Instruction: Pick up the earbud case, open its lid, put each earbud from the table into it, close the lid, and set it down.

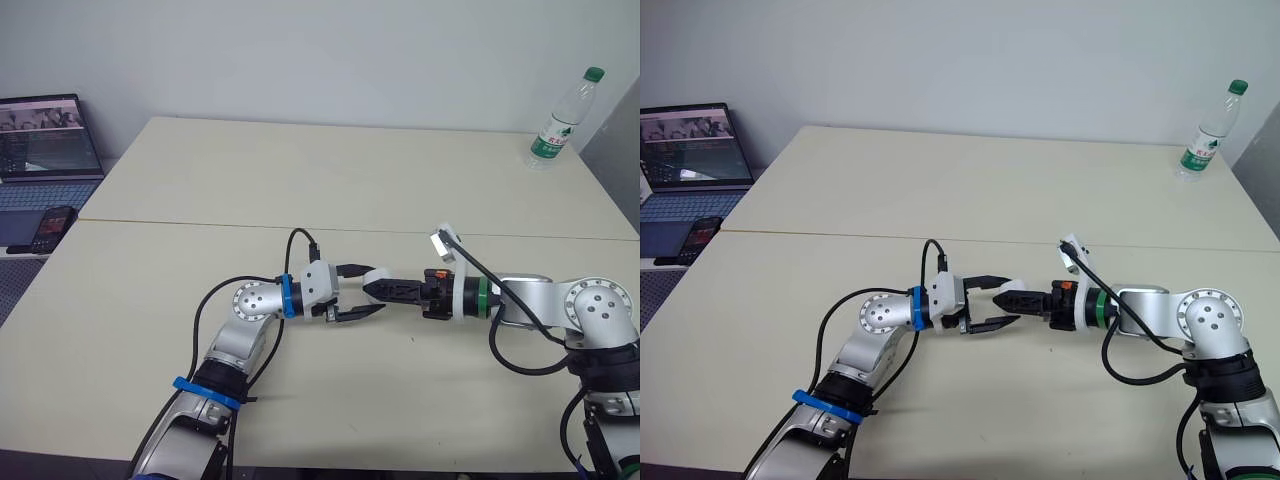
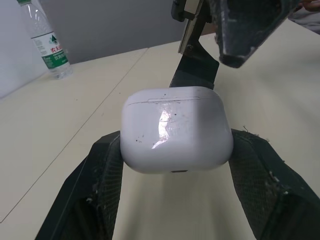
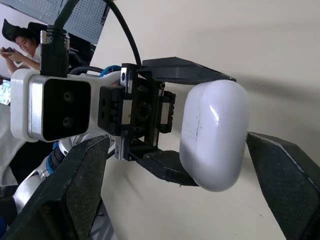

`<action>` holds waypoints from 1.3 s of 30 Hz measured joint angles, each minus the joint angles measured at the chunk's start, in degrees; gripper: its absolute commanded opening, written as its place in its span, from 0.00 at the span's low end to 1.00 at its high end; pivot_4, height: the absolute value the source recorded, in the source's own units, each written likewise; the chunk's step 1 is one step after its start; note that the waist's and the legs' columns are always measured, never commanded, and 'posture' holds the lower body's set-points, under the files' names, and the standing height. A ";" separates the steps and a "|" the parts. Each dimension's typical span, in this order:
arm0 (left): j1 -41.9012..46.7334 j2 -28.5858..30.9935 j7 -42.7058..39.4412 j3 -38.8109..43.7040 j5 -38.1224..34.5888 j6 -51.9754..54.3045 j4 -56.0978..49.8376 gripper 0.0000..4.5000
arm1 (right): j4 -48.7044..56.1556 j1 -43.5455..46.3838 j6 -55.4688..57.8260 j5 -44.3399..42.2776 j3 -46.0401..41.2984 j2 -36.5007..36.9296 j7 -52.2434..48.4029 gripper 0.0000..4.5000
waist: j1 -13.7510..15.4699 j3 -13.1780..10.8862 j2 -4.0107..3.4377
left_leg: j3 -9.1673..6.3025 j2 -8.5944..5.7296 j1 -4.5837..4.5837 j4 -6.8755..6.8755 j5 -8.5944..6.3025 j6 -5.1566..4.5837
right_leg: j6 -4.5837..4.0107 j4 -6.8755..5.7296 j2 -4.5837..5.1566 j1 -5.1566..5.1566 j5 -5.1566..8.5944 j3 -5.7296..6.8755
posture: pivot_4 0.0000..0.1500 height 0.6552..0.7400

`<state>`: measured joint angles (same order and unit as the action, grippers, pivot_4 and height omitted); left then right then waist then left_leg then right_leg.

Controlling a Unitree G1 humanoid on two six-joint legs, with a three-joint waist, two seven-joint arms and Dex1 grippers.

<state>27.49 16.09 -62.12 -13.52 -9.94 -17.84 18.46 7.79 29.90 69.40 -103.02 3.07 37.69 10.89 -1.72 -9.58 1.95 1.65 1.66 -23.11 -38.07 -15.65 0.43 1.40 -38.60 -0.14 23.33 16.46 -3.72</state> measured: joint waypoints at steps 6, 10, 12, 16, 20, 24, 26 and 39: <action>-0.06 -0.03 1.31 0.00 0.55 -0.42 -0.09 0.61 | -0.99 0.03 -0.82 -1.67 0.48 0.01 2.49 0.54 | -0.02 0.00 0.00 | -0.01 0.01 0.04 0.00 0.01 -0.01 | 0.00 -0.07 -0.01 0.00 0.00 0.03 | 1.00 1.00; -0.13 0.17 1.35 0.14 0.59 -1.10 -0.16 0.61 | -1.62 0.05 -1.49 -2.09 0.56 0.04 4.02 0.23 | -0.01 0.00 0.00 | 0.00 0.01 0.04 0.00 0.01 -0.01 | 0.00 -0.07 -0.01 0.00 0.00 0.02 | 1.00 1.00; -0.22 0.23 1.36 0.18 0.51 -1.23 -0.22 0.61 | -1.69 0.06 -1.64 -2.65 0.58 0.03 4.36 0.17 | -0.02 0.00 0.00 | -0.01 0.02 0.04 0.00 0.01 -0.01 | 0.00 -0.07 -0.01 0.00 0.00 0.03 | 1.00 1.00; -0.60 0.22 1.25 0.27 0.01 -0.94 -0.76 0.61 | -1.77 0.05 -1.77 -3.77 0.62 0.04 5.08 0.17 | -0.02 0.00 0.00 | -0.01 0.02 0.04 0.00 0.01 -0.01 | 0.00 -0.08 -0.01 0.00 0.00 0.02 | 1.00 1.00; -0.97 -0.02 1.18 0.24 -0.53 1.07 -1.04 0.90 | -1.62 0.06 -2.04 -4.65 1.17 -0.13 5.36 0.17 | -0.03 0.00 -0.01 | -0.01 0.02 0.05 -0.01 0.01 -0.01 | 0.00 -0.09 -0.01 0.00 0.00 0.02 | 1.00 1.00; -1.19 -0.43 1.35 0.15 -0.71 2.18 -1.66 0.99 | -1.25 0.06 -2.37 -5.74 1.69 -0.22 5.20 0.17 | -0.03 0.00 0.00 | -0.01 0.02 0.04 -0.01 0.01 -0.01 | 0.00 -0.10 -0.01 0.00 0.00 0.02 | 1.00 1.00; -2.06 -0.36 1.17 0.20 -1.60 3.28 -3.19 0.99 | -1.19 0.05 -2.62 -5.60 1.67 -0.18 4.13 0.17 | -0.04 0.00 -0.01 | 0.00 0.02 0.05 -0.01 0.01 -0.01 | 0.00 -0.10 -0.01 0.00 0.00 0.01 | 1.00 1.00; -3.93 9.22 -3.14 5.37 -17.22 36.87 -12.50 0.99 | 13.58 -5.74 -20.95 44.69 8.15 15.70 -47.31 0.17 | -0.03 -0.02 -0.02 | -0.17 0.00 0.09 -0.08 0.01 -0.01 | 0.02 -0.14 -0.04 -0.02 0.02 0.19 | 1.00 1.00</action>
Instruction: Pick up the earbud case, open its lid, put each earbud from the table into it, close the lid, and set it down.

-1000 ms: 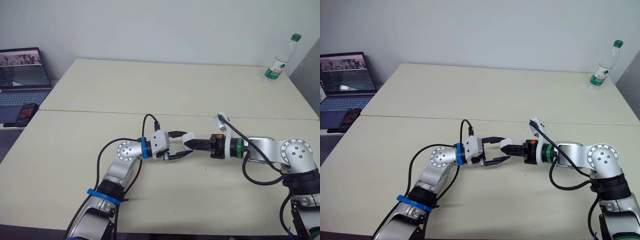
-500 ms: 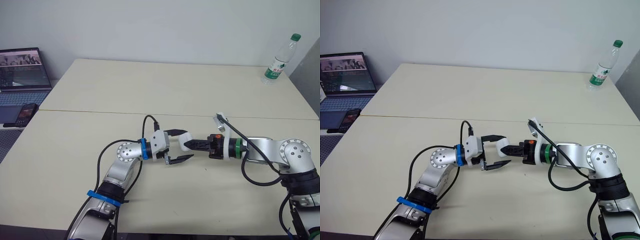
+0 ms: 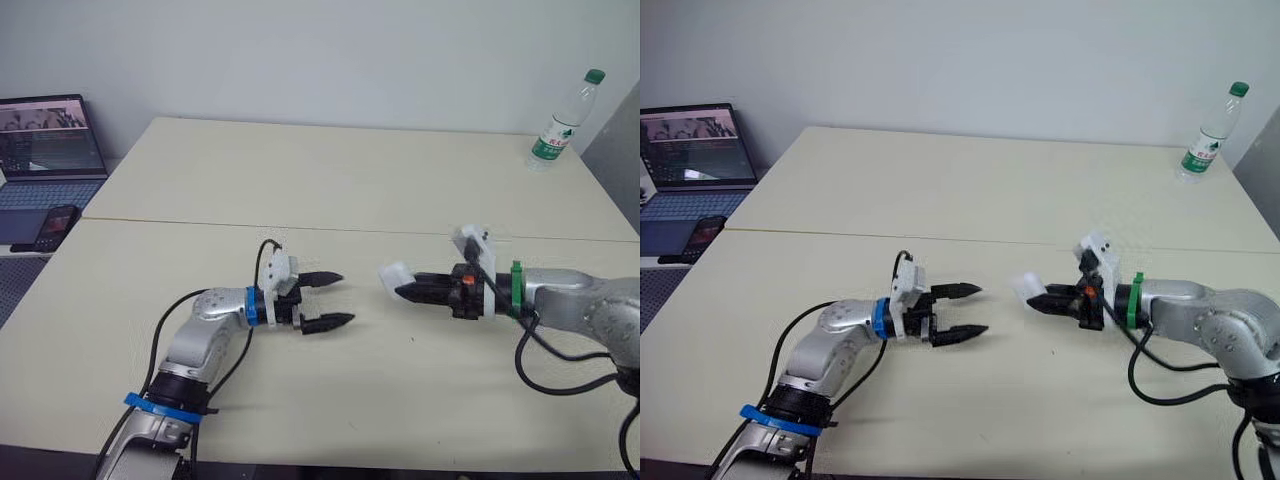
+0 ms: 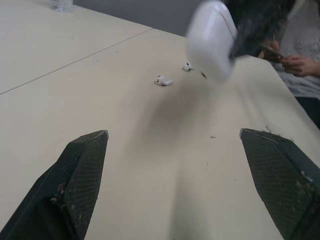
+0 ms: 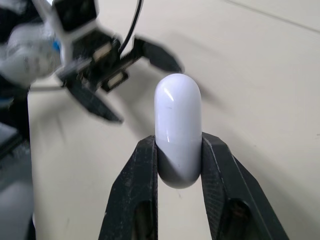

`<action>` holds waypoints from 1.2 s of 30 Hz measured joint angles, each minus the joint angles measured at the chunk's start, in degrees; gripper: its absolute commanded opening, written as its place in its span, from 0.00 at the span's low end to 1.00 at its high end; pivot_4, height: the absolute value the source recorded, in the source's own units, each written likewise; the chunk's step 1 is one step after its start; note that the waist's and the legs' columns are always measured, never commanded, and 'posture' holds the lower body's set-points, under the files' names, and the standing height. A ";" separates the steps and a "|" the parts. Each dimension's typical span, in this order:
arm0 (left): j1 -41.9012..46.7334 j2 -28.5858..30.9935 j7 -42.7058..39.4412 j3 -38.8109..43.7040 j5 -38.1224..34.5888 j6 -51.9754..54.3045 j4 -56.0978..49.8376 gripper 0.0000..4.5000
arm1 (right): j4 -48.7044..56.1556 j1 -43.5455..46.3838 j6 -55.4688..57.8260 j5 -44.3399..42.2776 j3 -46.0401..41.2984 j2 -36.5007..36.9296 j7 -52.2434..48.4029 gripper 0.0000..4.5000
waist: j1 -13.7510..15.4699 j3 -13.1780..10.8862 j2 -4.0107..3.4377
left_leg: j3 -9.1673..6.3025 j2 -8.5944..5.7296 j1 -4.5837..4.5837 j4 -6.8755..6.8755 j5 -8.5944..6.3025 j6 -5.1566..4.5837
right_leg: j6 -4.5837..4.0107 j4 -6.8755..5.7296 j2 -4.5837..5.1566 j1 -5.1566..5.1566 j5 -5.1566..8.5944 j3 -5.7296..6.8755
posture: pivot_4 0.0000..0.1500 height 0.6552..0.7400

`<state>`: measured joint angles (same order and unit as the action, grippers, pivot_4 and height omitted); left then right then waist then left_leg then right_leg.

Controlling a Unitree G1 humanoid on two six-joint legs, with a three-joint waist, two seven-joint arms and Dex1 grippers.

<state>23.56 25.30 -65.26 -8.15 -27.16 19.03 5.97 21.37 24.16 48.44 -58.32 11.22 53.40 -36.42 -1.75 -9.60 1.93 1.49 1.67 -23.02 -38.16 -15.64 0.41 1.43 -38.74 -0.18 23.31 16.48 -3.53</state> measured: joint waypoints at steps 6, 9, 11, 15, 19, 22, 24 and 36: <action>1.10 -0.89 -0.62 -0.58 -0.92 4.01 -3.41 0.99 | 0.42 -0.52 -13.66 18.31 5.33 -0.78 -13.19 0.17 | -0.01 0.00 0.00 | 0.03 0.00 0.04 -0.03 0.00 0.01 | -0.01 -0.11 -0.02 0.01 -0.01 -0.05 | 1.00 1.00; 1.11 0.12 -3.60 -2.07 -0.38 3.61 -3.91 0.99 | 0.31 -0.52 -16.57 23.38 5.89 -1.85 -16.19 0.17 | 0.00 0.00 0.00 | 0.02 0.01 0.08 -0.04 0.01 0.02 | -0.02 -0.16 -0.03 0.00 -0.01 -0.05 | 1.00 1.00; 1.15 1.13 -6.29 -3.39 0.94 1.76 -3.37 0.99 | -0.01 -0.48 -17.59 26.33 6.25 -1.87 -17.98 0.17 | 0.01 0.00 0.00 | 0.03 0.00 0.09 -0.05 0.01 0.02 | -0.03 -0.17 -0.04 0.00 -0.01 -0.06 | 1.00 1.00; 3.02 1.69 -10.28 -4.08 1.77 -0.45 -1.55 0.99 | -1.66 -0.09 -18.30 31.51 7.84 -1.82 -21.25 0.17 | 0.08 0.00 -0.01 | 0.04 -0.02 0.07 -0.18 0.01 0.02 | -0.03 -0.20 -0.03 -0.01 -0.01 -0.06 | 1.00 1.00; 5.45 0.83 -10.90 -4.75 3.15 -1.99 -0.06 0.99 | -1.97 1.61 -17.05 34.64 8.71 -1.76 -23.93 0.17 | 0.06 0.00 -0.01 | 0.05 -0.02 0.06 -0.26 0.01 0.02 | -0.03 -0.23 -0.03 -0.02 -0.01 -0.09 | 1.00 1.00; 5.68 0.45 -12.69 -6.30 3.90 -2.38 1.55 0.90 | -1.04 3.17 -12.05 34.67 9.59 -1.28 -25.67 0.17 | 0.04 0.00 -0.01 | 0.02 0.00 0.06 -0.27 0.01 0.02 | -0.03 -0.25 -0.04 -0.02 -0.02 -0.06 | 1.00 1.00; 5.85 0.42 -13.48 -7.07 4.76 -2.95 2.29 0.78 | 0.18 4.61 -7.45 34.57 10.40 -0.73 -26.09 0.17 | 0.05 -0.02 -0.03 | 0.01 0.00 0.06 -0.28 0.01 0.02 | -0.04 -0.25 -0.04 -0.01 -0.02 -0.06 | 1.00 1.00; 7.80 -0.92 -15.58 -7.45 5.49 -1.69 4.16 0.65 | 4.12 13.89 13.38 27.98 10.30 -4.26 -24.84 0.17 | 0.07 -0.02 -0.03 | -0.03 0.00 -0.01 -0.45 0.00 0.01 | -0.04 -0.28 -0.03 -0.02 -0.02 -0.03 | 1.00 1.00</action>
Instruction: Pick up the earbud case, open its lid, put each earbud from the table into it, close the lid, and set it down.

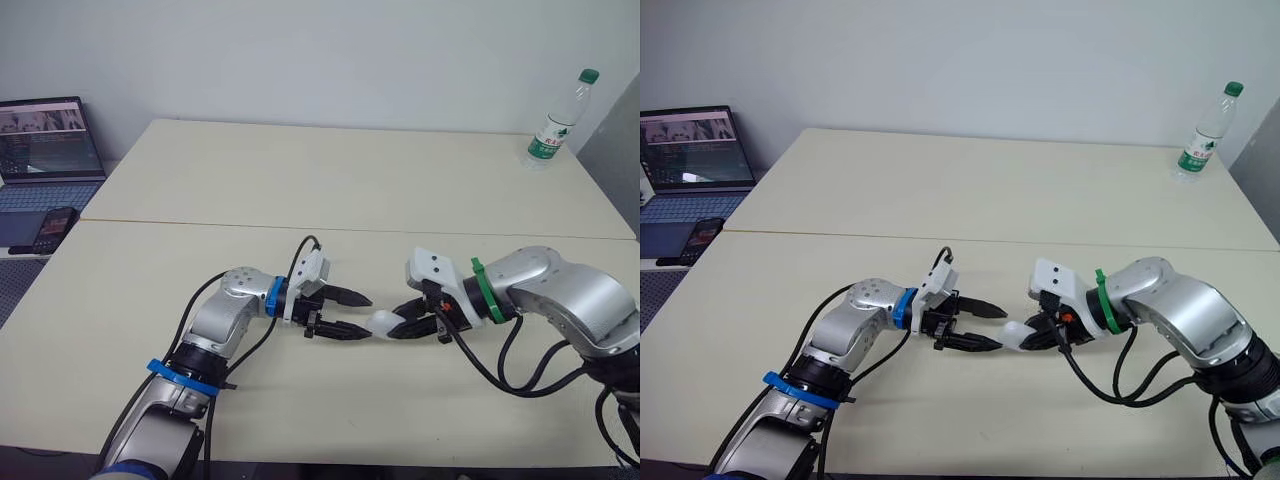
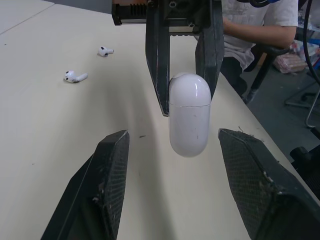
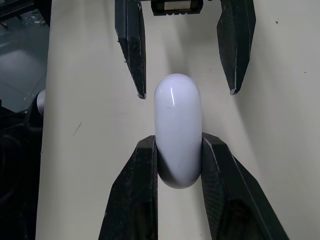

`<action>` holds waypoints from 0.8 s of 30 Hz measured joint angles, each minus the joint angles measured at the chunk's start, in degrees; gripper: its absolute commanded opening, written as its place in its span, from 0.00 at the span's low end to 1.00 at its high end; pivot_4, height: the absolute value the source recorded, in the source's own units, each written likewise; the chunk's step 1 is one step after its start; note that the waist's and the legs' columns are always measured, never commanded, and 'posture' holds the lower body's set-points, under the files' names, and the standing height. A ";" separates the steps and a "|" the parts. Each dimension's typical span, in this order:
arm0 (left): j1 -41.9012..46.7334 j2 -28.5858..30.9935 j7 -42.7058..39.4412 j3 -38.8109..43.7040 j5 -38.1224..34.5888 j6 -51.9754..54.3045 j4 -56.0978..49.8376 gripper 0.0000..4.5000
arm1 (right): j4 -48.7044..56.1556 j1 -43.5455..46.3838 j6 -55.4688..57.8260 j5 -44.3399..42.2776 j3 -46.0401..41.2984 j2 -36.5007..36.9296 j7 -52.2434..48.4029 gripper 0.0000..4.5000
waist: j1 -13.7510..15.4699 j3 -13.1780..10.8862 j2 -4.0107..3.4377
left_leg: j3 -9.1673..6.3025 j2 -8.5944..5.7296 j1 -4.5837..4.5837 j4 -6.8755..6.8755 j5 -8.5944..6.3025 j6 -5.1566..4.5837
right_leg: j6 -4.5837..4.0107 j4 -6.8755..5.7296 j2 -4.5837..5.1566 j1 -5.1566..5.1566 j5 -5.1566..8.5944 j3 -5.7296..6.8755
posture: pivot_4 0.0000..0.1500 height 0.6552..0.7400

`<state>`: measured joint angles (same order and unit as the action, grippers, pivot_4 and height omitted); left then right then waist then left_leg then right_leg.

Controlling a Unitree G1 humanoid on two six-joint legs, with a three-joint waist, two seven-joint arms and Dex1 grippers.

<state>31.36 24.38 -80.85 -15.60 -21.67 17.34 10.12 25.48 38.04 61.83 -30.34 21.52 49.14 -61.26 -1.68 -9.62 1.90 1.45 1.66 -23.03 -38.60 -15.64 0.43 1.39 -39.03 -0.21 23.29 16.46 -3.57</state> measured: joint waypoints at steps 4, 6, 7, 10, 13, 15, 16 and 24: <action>0.50 -0.04 -0.08 0.00 0.04 0.28 0.00 0.65 | -0.34 1.72 1.69 0.01 0.02 -0.89 1.20 0.17 | -0.01 0.00 0.00 | 0.00 0.01 -0.02 -0.10 0.00 0.00 | 0.01 -0.03 0.00 0.00 0.00 0.00 | 1.00 1.00; 0.53 -0.12 -0.07 0.00 0.05 0.73 -0.01 0.65 | -0.41 2.17 2.26 0.01 0.03 -1.18 1.57 0.17 | -0.01 0.00 0.00 | 0.00 0.00 -0.02 -0.11 0.00 0.00 | 0.01 -0.03 0.00 -0.01 -0.01 0.00 | 1.00 1.00; 0.53 -0.17 -0.06 0.00 0.05 0.91 -0.01 0.65 | -0.46 2.19 2.52 0.02 0.06 -1.41 1.63 0.17 | -0.01 0.00 0.00 | 0.00 0.00 -0.02 -0.12 0.00 0.00 | 0.02 -0.03 0.00 -0.01 -0.01 0.00 | 1.00 1.00; 0.56 -0.56 -0.04 0.00 0.07 1.02 -0.01 0.65 | -0.72 2.79 3.15 0.07 0.44 -2.37 2.27 0.17 | -0.02 0.00 0.00 | 0.00 0.00 -0.02 -0.12 0.00 0.00 | 0.02 -0.04 0.00 -0.01 -0.01 0.00 | 1.00 1.00; 0.75 -0.83 -0.02 0.00 0.11 1.02 -0.01 0.65 | -0.93 3.95 3.80 0.28 0.61 -2.58 2.87 0.17 | -0.01 0.00 0.00 | -0.02 0.01 -0.02 -0.12 0.00 -0.01 | 0.02 -0.05 0.00 -0.01 -0.01 0.01 | 1.00 1.00; 0.91 -0.83 -0.05 0.00 0.12 0.99 0.00 0.65 | -1.16 4.01 4.15 0.43 0.91 -2.61 3.27 0.17 | -0.01 0.00 0.00 | 0.00 0.00 -0.02 -0.12 0.00 -0.01 | 0.02 -0.05 0.00 -0.01 -0.01 0.00 | 1.00 1.00; 0.92 -0.83 -0.12 0.00 0.12 0.98 0.01 0.57 | -1.36 4.04 4.60 0.50 1.19 -2.79 3.73 0.17 | -0.02 0.00 0.00 | 0.00 0.00 -0.02 -0.12 0.00 -0.01 | 0.02 -0.05 0.01 -0.01 -0.01 0.00 | 1.00 1.00; 1.00 -0.81 -0.49 0.07 0.40 0.77 1.06 0.17 | -1.87 4.47 5.35 0.30 2.47 -3.10 3.78 0.17 | -0.02 0.00 0.00 | -0.01 0.00 -0.03 -0.13 0.00 -0.01 | 0.02 -0.04 0.01 -0.01 -0.01 0.01 | 1.00 1.00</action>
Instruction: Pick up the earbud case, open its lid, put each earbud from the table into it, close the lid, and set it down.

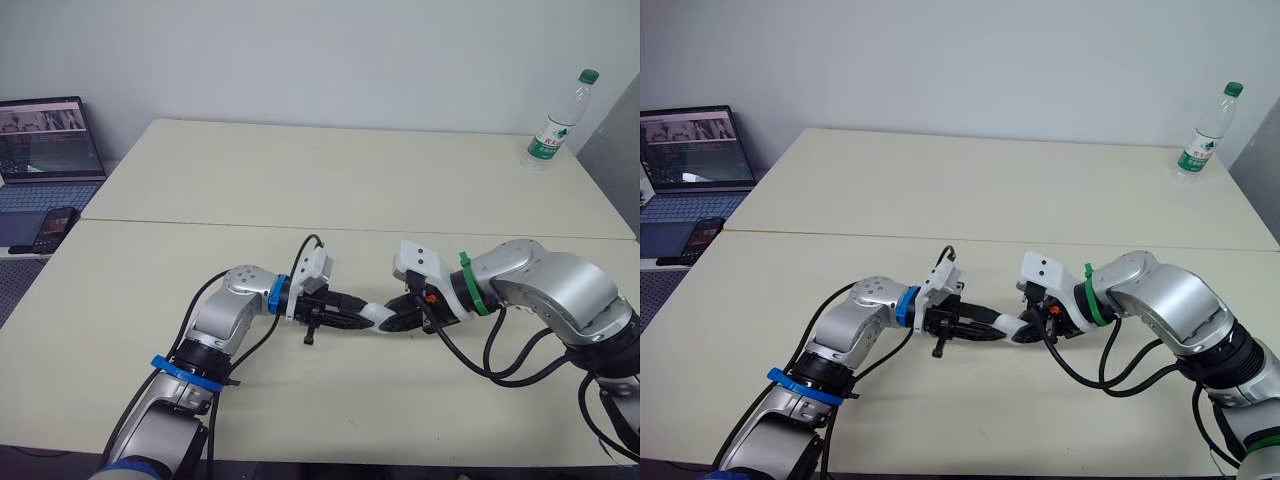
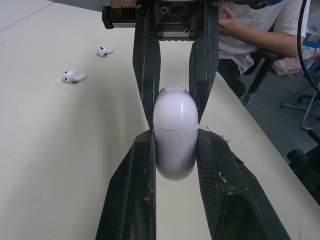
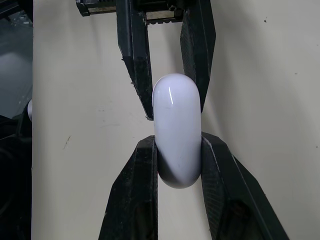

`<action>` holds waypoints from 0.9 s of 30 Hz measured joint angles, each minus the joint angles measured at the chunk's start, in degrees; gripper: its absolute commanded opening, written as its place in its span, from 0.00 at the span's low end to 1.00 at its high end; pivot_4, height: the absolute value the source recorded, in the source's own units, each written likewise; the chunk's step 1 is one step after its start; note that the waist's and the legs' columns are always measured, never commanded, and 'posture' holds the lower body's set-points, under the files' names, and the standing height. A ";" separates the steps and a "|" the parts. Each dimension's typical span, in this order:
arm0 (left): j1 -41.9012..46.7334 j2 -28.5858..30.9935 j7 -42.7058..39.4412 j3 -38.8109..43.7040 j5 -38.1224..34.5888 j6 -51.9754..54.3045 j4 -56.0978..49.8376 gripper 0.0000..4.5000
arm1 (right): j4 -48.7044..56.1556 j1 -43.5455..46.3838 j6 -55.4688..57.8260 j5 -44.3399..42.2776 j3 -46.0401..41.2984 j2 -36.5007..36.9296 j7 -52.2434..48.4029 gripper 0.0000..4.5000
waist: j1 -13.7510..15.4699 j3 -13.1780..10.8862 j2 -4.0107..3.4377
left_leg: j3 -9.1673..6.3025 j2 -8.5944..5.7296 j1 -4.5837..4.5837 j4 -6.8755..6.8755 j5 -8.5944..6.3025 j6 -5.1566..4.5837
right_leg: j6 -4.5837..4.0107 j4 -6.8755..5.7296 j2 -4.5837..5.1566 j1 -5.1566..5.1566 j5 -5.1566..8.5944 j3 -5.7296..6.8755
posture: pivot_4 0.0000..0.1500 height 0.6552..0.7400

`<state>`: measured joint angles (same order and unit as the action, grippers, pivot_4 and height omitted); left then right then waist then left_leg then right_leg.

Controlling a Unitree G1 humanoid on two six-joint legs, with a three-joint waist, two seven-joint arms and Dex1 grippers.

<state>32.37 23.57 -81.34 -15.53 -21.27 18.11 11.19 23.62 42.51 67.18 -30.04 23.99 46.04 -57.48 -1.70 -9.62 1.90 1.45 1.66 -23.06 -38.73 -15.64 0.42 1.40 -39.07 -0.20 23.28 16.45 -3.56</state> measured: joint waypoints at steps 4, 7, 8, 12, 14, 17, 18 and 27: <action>-0.01 0.02 -0.17 0.00 0.01 -0.01 0.00 0.17 | -0.01 0.00 0.15 -0.21 0.00 -0.02 0.02 0.17 | 0.00 0.00 0.00 | -0.01 0.00 0.00 0.00 0.00 0.00 | 0.00 0.00 0.00 0.00 0.00 0.01 | 1.00 1.00; -0.01 0.11 -0.33 0.00 0.08 -0.02 0.01 0.17 | -0.03 0.17 0.70 -0.27 -0.01 -0.29 0.11 0.17 | -0.01 0.00 0.00 | -0.01 0.01 0.00 0.00 0.00 0.00 | 0.00 -0.01 0.00 0.00 0.00 0.01 | 1.00 1.00; 0.00 0.16 -0.35 0.01 0.10 -0.05 0.01 0.17 | -0.08 0.20 0.76 -0.27 -0.01 -0.39 0.14 0.17 | 0.00 0.00 0.00 | -0.01 0.00 0.00 0.00 0.00 0.00 | 0.00 0.00 0.00 0.00 0.00 0.01 | 1.00 1.00; 0.05 0.18 -0.31 0.02 0.32 -0.20 0.01 0.17 | -0.11 0.19 0.63 -0.17 0.00 -0.46 0.22 0.17 | 0.00 0.00 0.00 | 0.00 0.00 0.00 0.00 0.00 0.00 | 0.00 0.00 0.00 0.00 0.00 0.00 | 1.00 1.00; 0.21 0.20 -0.18 0.14 0.44 -0.41 0.03 0.17 | -0.11 0.18 -0.08 0.17 0.00 -0.40 0.22 0.24 | 0.00 0.00 0.00 | -0.01 0.00 0.00 0.00 0.00 0.00 | 0.00 0.00 0.00 0.00 0.00 0.01 | 1.00 1.00; 0.38 -0.12 0.73 0.02 1.19 -0.73 0.11 0.17 | -0.11 0.19 -2.53 1.68 -0.13 -0.30 0.56 0.47 | 0.00 0.00 0.00 | 0.00 0.00 0.00 0.00 0.00 0.00 | 0.00 0.00 0.00 0.00 0.00 0.00 | 1.00 1.00; 0.36 -0.27 0.83 0.00 1.26 -0.73 0.22 0.17 | -0.10 0.18 -3.14 1.78 -0.13 -0.04 0.36 0.56 | 0.00 0.00 0.00 | -0.01 0.00 -0.01 -0.01 0.00 0.00 | 0.00 0.00 0.00 0.00 0.00 0.01 | 1.00 1.00; 0.04 -0.21 2.20 0.61 0.81 0.53 0.70 0.17 | 0.71 -3.78 -3.94 -0.54 -7.90 2.36 0.22 0.99 | 0.02 0.00 0.00 | -0.02 0.00 -0.02 -0.01 0.00 0.00 | 0.00 0.01 0.02 -0.01 0.00 0.01 | 1.00 1.00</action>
<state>32.41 23.36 -79.14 -14.92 -20.46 18.64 11.88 24.33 38.73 63.24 -30.58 16.09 48.39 -57.25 -1.68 -9.62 1.90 1.43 1.66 -23.08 -38.75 -15.65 0.42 1.41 -39.06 -0.18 23.27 16.45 -3.55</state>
